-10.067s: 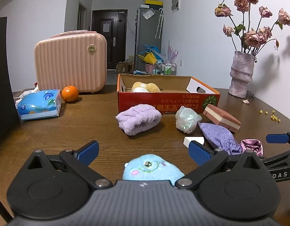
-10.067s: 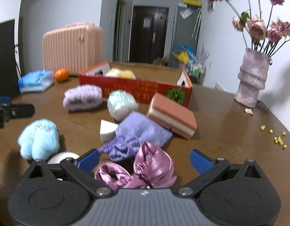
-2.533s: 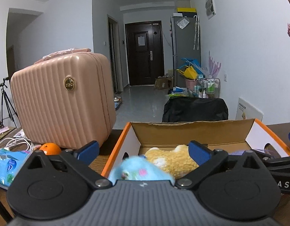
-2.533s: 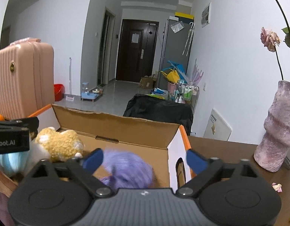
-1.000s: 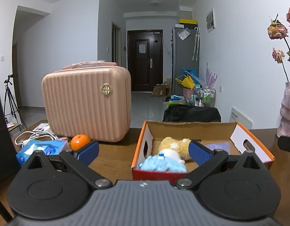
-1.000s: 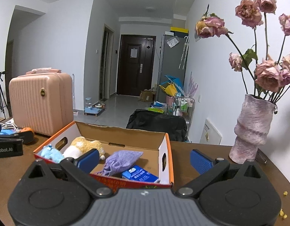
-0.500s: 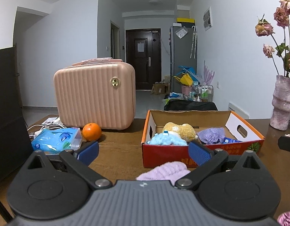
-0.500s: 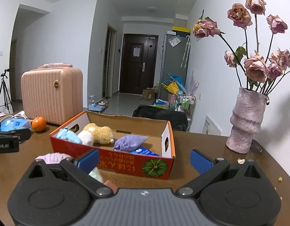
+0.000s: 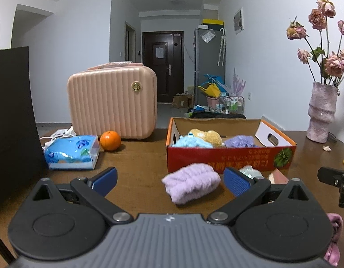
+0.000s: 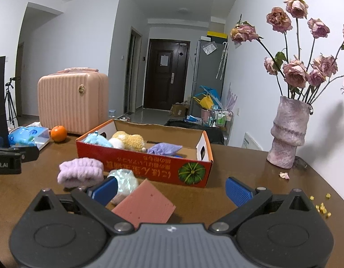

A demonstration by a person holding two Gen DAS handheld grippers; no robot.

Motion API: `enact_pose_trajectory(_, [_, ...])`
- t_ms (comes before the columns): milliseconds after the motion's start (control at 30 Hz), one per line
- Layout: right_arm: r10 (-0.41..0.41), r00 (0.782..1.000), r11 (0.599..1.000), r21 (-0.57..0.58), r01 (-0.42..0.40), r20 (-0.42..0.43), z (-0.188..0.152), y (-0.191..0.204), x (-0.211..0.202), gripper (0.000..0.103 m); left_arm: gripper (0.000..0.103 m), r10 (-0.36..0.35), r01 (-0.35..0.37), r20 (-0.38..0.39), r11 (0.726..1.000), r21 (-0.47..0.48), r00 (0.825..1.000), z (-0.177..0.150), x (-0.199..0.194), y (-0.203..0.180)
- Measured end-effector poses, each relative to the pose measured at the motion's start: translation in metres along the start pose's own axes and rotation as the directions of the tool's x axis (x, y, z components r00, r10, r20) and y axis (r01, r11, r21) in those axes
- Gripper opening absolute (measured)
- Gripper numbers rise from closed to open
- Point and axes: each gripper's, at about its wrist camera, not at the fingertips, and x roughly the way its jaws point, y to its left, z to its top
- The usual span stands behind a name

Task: Organize soft objects
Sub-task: 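Bring both tools back to the remaining soft items on the table, then close the right gripper on the pink satin scrunchie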

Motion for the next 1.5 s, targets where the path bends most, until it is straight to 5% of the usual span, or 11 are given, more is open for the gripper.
enact_pose_trajectory(367, [-0.027, 0.999, 1.0, 0.004, 0.027, -0.026, -0.018, 0.002, -0.024, 0.103, 0.103, -0.037, 0.038, -0.012, 0.999, 0.033, 0.999, -0.02, -0.026, 0.001])
enact_pose_trajectory(1133, [-0.039, 0.957, 0.999, -0.036, 0.029, -0.287, -0.067, 0.018, -0.009, 0.103, 0.103, -0.108, 0.114, -0.11, 0.992, 0.045, 0.988, -0.038, -0.027, -0.002])
enact_pose_trajectory(1500, [0.002, 0.95, 0.998, -0.064, -0.023, -0.313, -0.081, 0.016, 0.012, 0.088, 0.103, -0.077, 0.087, -0.132, 0.994, 0.069, 0.988, -0.043, -0.022, -0.008])
